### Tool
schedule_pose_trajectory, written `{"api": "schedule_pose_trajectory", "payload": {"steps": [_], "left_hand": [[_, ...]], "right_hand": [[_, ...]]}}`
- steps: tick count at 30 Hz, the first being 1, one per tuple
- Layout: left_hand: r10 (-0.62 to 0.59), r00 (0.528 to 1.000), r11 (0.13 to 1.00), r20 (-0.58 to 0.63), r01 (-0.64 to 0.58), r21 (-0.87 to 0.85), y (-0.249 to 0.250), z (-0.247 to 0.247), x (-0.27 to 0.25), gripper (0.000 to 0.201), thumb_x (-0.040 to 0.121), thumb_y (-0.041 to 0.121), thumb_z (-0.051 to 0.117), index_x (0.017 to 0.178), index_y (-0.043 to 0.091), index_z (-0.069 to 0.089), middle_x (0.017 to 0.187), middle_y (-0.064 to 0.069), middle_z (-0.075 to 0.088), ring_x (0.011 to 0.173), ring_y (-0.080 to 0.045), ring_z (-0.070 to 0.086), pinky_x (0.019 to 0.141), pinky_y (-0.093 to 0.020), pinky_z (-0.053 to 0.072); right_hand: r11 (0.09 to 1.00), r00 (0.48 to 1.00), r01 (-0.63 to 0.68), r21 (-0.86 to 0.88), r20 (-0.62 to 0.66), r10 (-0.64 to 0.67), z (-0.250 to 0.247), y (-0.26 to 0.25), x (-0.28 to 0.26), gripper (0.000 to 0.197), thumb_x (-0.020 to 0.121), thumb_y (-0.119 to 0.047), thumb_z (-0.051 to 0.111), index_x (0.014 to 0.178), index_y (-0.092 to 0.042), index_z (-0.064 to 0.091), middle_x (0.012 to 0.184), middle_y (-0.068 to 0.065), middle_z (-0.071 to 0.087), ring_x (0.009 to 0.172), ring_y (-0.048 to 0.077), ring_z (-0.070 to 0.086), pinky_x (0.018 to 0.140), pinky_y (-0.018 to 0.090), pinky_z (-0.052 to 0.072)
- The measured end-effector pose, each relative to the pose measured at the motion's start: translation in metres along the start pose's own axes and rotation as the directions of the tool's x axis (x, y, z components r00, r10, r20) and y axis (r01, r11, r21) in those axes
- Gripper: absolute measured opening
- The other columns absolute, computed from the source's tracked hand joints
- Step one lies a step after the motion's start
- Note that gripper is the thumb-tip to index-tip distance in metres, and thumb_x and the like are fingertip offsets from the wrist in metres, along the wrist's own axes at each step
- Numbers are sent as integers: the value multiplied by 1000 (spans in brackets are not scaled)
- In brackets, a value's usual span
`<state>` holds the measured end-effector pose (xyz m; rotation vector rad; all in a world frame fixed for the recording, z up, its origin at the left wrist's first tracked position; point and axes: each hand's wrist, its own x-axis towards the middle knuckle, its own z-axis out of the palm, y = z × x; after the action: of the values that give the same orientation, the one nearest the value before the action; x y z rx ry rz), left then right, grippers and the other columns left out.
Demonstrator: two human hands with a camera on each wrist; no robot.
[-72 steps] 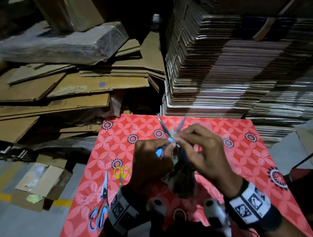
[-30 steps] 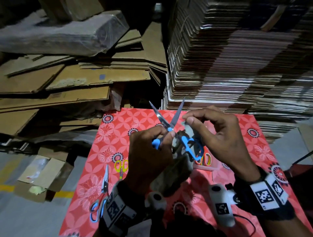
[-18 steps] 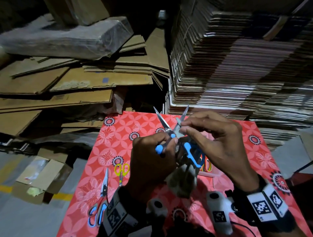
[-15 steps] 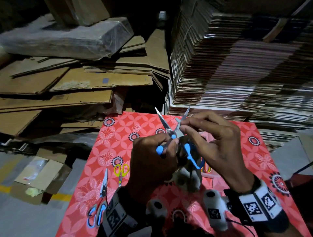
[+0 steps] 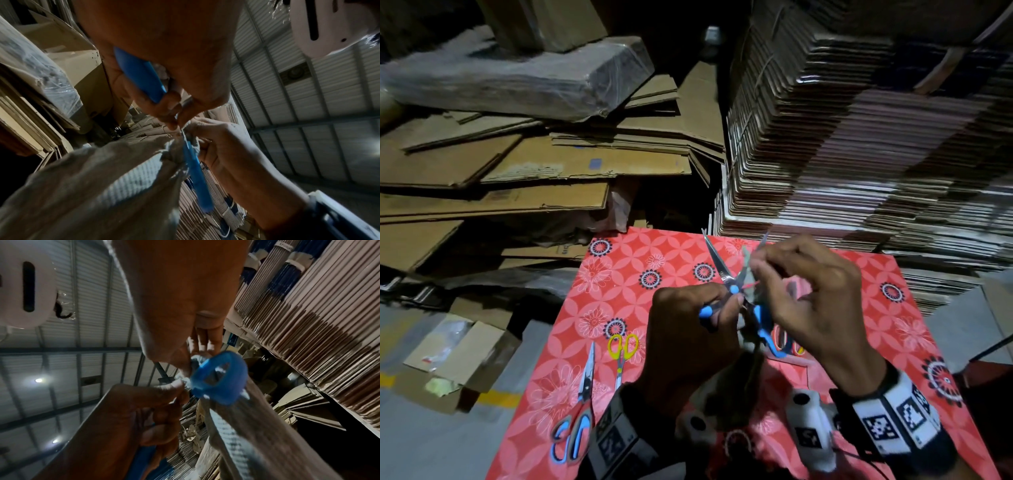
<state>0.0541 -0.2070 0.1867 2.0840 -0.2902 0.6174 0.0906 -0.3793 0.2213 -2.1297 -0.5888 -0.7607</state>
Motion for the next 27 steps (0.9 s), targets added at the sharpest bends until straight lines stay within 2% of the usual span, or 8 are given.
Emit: {"api": "schedule_pose_trajectory", "payload": {"steps": [4,9,14,16,19,20,23,27], "left_hand": [[6,1000,1000,6,-6,-4,1,3,-1,45,89,16,73,55,8,45,49,-1,39,44,-16,41,46,-36,35],[-16,1000,1000,5,16,-1,0,1,-1,45,88,20,72,55,13,43,50,6,34,44,-11,37,46,-31,31],[-1,1000,999,28,2,-47,1,3,-2,50,90,14,74,54,20,39,48,7,33,44,-6,34,49,-24,26],[-8,1000,999,30,9,-42,1,4,-3,49,91,17,72,54,14,40,48,3,36,43,-12,38,47,-29,27],[-21,1000,999,20,22,-34,-2,4,-3,47,91,21,70,55,11,42,49,0,38,44,-17,39,46,-37,32],[-26,1000,999,14,27,-29,-2,4,-2,46,91,22,69,55,11,42,49,1,37,44,-17,39,46,-37,33],[-38,999,999,-5,38,-25,-3,2,1,44,89,21,70,54,14,44,49,7,37,44,-11,38,48,-27,31],[-25,999,1000,29,25,-5,-3,2,0,45,88,22,71,55,12,42,48,2,38,44,-16,40,46,-32,31]], "right_hand": [[999,994,-49,-20,-102,47,-2,5,11,7,90,-7,77,95,-5,82,84,2,69,74,1,61,73,9,44],[1000,1000,7,28,11,-7,11,-5,-12,7,89,-5,77,92,-7,83,79,2,63,71,12,61,66,17,46],[992,991,-101,80,-81,108,2,11,0,11,87,-9,84,98,-12,83,72,1,59,68,4,55,65,13,40],[983,982,-145,110,-106,157,0,13,6,13,86,-10,84,98,-13,82,73,2,62,69,4,58,65,13,43],[976,984,-140,169,-86,156,2,6,4,17,87,-9,83,103,-14,81,83,2,67,72,12,67,65,26,55],[960,981,-170,223,-53,186,3,4,1,26,87,-9,83,111,-17,79,87,1,69,72,15,68,65,29,57],[808,914,-400,434,126,385,6,0,-2,65,77,-8,89,135,-26,65,95,-3,74,64,10,67,66,21,56],[624,799,-599,501,331,502,3,5,0,35,66,-19,90,101,-17,81,84,3,78,70,15,71,69,26,58]]}}
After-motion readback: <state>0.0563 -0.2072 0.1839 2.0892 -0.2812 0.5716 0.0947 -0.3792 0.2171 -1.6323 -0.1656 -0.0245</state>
